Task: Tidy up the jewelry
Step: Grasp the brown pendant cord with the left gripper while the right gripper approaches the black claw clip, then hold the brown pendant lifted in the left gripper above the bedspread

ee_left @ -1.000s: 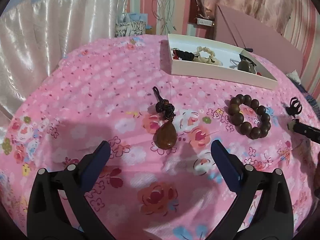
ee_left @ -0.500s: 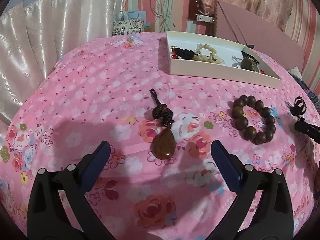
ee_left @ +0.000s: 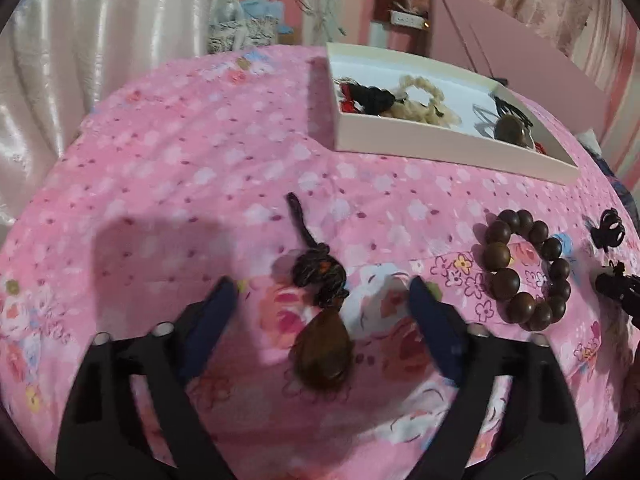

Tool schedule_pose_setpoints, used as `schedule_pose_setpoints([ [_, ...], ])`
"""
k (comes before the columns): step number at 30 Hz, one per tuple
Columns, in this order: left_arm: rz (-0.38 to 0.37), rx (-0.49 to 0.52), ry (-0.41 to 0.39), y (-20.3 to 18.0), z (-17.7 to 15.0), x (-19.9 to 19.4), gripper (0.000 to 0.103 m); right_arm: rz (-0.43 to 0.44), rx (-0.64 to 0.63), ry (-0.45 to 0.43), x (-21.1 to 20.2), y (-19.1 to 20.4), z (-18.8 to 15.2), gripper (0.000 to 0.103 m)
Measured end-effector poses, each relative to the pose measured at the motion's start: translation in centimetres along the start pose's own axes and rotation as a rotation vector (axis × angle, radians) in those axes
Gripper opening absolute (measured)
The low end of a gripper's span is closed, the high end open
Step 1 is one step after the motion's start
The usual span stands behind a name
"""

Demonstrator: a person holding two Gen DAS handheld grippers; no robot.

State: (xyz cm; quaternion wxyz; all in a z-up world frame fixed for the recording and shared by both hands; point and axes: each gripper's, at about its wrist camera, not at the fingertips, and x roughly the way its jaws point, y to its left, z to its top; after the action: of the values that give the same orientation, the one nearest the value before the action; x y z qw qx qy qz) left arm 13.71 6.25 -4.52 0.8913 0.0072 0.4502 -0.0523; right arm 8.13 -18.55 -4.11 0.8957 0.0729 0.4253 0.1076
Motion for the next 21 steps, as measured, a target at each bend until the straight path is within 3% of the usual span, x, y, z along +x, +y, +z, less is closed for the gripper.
schedule_pose_setpoints([
  [2, 0.005, 0.013, -0.007, -0.2, -0.1, 0.0, 0.055, -0.003, -0.002, 0.002, 0.0, 0.1, 0.0, 0.021],
  [3, 0.005, 0.017, -0.013, -0.3, -0.1, -0.1, 0.050, -0.003, -0.001, 0.003, 0.1, 0.1, 0.0, 0.021],
  [4, -0.002, 0.016, -0.021, -0.3, -0.1, -0.3, 0.030, -0.003, -0.001, 0.003, 0.1, 0.1, 0.0, 0.021],
  [5, -0.011, 0.010, -0.028, -0.2, -0.2, -0.4, 0.022, -0.005, -0.002, 0.003, 0.0, 0.1, -0.1, 0.021],
  [8, -0.059, -0.011, -0.063, 0.3, -0.3, -1.2, 0.021, -0.013, -0.007, 0.003, 0.1, 0.3, 0.0, 0.021],
  [16, -0.040, 0.036, -0.210, -1.4, -1.3, -5.7, 0.021, -0.024, 0.021, -0.107, -1.9, 0.5, 0.1, 0.014],
  [21, -0.046, 0.063, -0.322, -3.5, -2.6, -8.6, 0.021, -0.166, -0.083, -0.235, -3.5, 3.3, -0.3, 0.013],
])
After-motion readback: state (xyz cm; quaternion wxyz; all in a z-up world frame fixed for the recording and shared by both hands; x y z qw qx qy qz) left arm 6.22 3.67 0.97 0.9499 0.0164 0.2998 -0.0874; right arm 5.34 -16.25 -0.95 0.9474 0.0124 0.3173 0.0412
